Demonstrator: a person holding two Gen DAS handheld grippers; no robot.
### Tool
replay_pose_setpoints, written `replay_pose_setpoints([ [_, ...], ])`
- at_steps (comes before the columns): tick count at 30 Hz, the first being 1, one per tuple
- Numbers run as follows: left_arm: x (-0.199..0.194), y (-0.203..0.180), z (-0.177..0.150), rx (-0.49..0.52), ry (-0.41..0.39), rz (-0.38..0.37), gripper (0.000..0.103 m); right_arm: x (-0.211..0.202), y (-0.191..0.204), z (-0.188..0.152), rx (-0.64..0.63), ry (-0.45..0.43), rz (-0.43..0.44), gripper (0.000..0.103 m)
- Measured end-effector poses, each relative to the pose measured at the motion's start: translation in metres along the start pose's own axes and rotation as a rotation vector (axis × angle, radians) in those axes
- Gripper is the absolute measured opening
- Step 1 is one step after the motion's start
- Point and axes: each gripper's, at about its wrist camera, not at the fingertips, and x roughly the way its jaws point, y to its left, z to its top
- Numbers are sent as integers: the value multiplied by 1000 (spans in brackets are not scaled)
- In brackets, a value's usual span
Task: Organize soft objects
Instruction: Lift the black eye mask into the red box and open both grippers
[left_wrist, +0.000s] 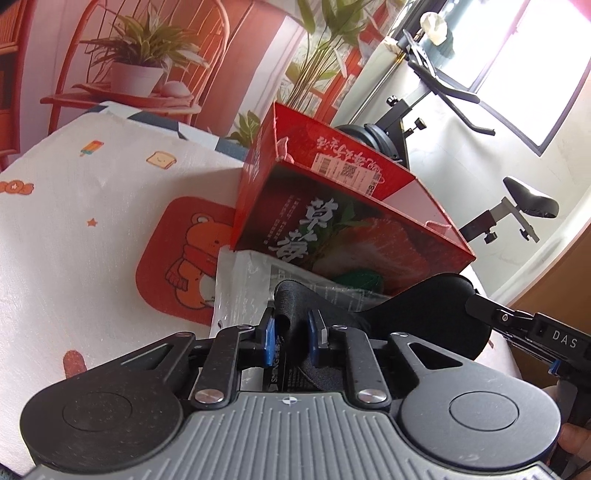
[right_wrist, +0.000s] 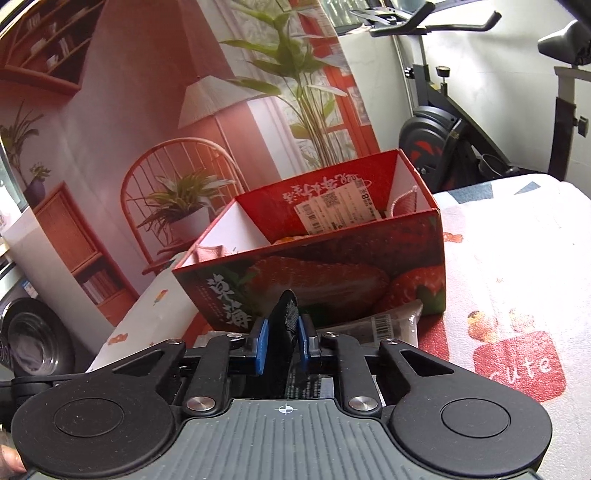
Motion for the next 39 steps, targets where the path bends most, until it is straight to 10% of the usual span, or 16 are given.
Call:
replay_pose_setpoints([
  [23, -22, -53, 89, 202, -238, -23, 17, -5, 35, 92, -210, -150, 29, 14],
  [39, 105, -90, 148, 329, -134, 94, 17, 121, 4, 148, -300, -65, -103, 13],
])
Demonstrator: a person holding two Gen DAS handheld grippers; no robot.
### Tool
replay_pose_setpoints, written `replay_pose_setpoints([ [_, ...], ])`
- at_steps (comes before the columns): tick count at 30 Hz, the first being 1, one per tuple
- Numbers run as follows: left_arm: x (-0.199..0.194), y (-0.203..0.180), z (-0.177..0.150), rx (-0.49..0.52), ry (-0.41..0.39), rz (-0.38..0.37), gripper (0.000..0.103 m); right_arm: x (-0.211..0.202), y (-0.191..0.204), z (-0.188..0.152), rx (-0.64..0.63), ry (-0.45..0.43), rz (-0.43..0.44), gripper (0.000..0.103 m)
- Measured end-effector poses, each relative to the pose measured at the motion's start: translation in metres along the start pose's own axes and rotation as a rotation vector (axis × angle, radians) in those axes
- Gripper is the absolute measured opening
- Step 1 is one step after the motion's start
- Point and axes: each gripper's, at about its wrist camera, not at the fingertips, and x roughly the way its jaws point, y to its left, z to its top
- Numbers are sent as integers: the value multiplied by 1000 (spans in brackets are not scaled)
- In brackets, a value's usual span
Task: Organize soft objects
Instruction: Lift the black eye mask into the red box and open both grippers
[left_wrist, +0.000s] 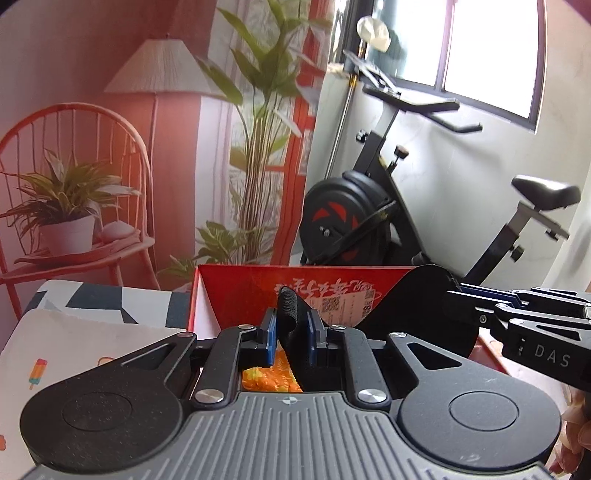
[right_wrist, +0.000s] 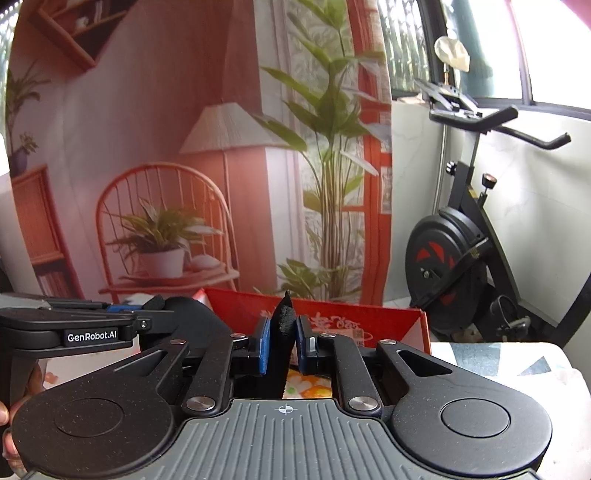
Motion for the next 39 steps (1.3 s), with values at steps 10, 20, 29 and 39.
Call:
replay_pose_setpoints([
  [10, 55, 1, -18, 30, 209, -33, 16, 58, -18, -38, 105, 205, -30, 12],
  [20, 57, 0, -21, 61, 249, -32, 16, 62, -20, -46, 123, 252, -22, 12],
  [29, 48, -1, -14, 111, 208, -15, 53, 48, -13, -40, 46, 223, -154, 37],
  [39, -13, 5, -7, 74, 127, -50, 92, -16, 0, -32, 6, 93, -151, 90],
])
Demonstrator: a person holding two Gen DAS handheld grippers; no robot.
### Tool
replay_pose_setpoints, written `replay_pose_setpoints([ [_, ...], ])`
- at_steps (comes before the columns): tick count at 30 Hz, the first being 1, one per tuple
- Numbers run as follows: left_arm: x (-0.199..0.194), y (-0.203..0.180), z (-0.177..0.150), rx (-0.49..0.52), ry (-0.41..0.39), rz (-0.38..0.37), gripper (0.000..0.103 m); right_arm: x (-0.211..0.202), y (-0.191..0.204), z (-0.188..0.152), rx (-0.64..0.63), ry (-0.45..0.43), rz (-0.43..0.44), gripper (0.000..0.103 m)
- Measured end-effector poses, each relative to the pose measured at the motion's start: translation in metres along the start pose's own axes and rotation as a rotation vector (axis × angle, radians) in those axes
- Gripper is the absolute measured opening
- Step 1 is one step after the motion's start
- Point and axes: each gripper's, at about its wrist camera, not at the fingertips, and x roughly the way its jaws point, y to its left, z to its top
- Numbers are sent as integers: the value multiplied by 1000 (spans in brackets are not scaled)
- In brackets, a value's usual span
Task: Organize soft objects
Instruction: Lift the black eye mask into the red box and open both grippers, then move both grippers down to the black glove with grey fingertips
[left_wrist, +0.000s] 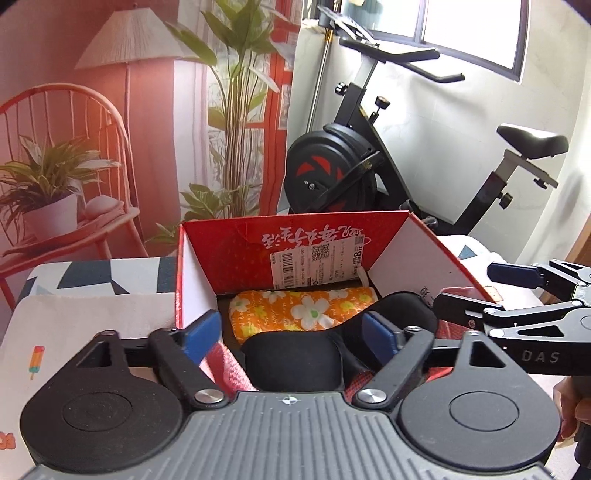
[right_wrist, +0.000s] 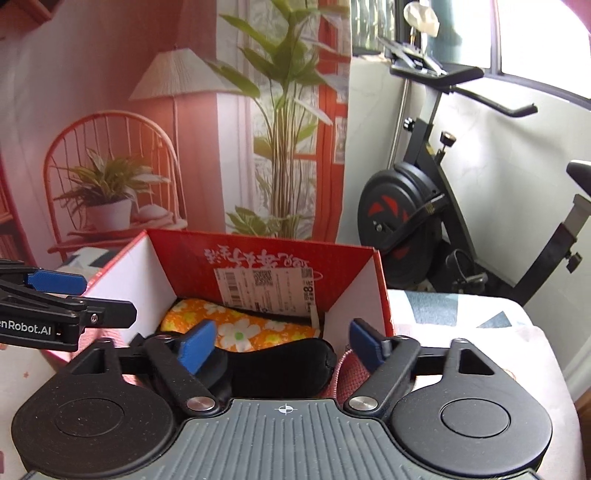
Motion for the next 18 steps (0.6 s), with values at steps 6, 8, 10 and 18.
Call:
replay_pose_setpoints([
  [6, -44, 3, -23, -18, -14, 9, 100, -51, 3, -17, 11, -73, 60, 103],
  [8, -57, 5, -35, -34, -14, 0, 100, -66, 5, -28, 23, -83, 62, 103],
  [10, -68, 7, -48, -45, -10, -6, 100, -80, 5, -43, 41, -95, 77, 103],
  [18, -93, 0, -112, -71, 40, -38, 100, -113, 12, -111, 89, -55, 87, 102],
])
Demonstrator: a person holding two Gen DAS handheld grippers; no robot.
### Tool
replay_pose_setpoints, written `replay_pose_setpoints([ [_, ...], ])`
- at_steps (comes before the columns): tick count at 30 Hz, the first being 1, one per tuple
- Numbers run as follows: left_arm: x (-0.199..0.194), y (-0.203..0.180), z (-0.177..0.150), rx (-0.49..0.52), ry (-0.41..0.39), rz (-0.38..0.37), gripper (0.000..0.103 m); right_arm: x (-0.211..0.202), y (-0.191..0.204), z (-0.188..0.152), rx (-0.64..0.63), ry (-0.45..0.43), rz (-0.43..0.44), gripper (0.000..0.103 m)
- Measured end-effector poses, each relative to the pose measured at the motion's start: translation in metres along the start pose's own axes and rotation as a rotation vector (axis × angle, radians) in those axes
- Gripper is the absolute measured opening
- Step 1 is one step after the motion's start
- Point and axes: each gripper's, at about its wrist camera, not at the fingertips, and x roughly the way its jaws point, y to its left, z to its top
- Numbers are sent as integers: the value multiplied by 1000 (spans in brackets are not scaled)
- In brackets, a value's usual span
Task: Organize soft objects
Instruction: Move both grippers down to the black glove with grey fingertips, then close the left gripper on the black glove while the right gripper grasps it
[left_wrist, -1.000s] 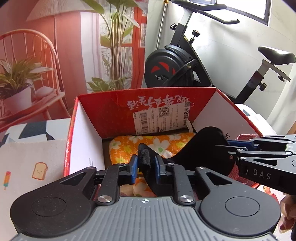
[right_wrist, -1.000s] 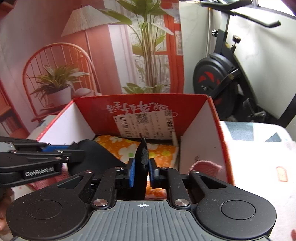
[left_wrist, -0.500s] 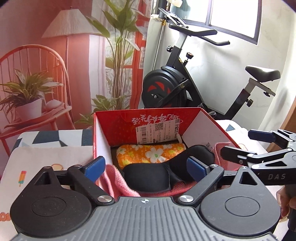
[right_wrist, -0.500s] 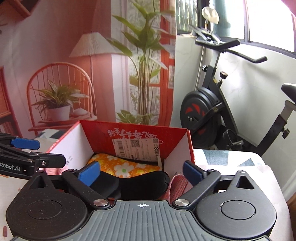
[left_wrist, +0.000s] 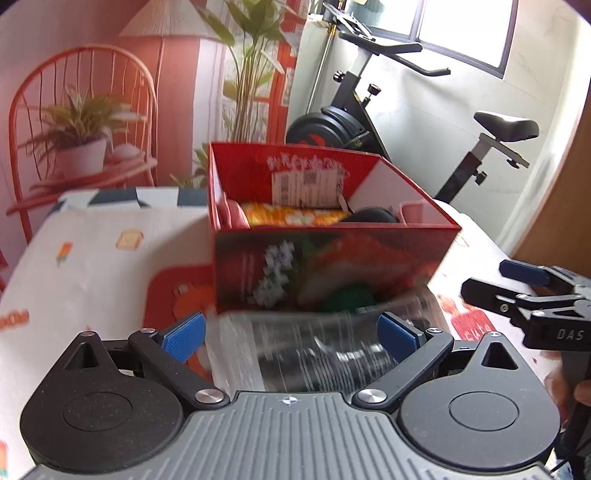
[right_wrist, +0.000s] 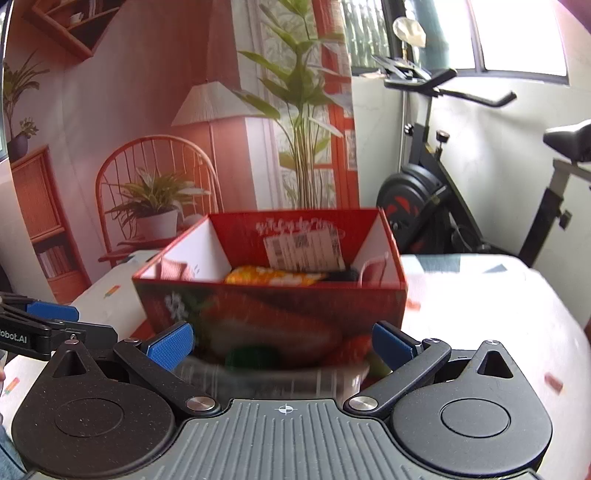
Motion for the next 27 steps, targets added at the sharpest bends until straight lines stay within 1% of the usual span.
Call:
replay_pose_setpoints([
  [2, -5, -2, -13, -14, 0, -13, 99, -5, 1, -15, 18, 14, -1, 101],
  [4, -9, -5, -24, -23, -4, -27, 96, -9, 5, -33, 20, 35, -3, 100],
  [6, -10, -8, -32, -25, 11, -38, 89, -12, 8, -47, 6, 56, -5, 99],
  [9, -11, -11, -41, -42, 27, -63, 79, -16, 13, -65, -13, 80, -9, 98],
  [12, -5, -11, -48, -54, 51, -78, 78, -15, 18, -78, -34, 100, -11, 96],
  [16, 5, -9, -56, -101, 75, -105, 73, -7, 19, -82, -35, 122, -12, 89],
  [19, 16, -7, -61, -118, 100, -115, 63, 0, 17, -81, -24, 131, -7, 87],
  [21, 25, -9, -64, -115, 129, -116, 55, 4, 15, -82, -18, 144, 6, 85],
  [24, 34, -10, -66, -111, 143, -112, 52, 8, 15, -83, -26, 155, 12, 84],
  [27, 38, -12, -67, -104, 135, -108, 50, 10, 12, -84, -13, 166, 22, 82],
])
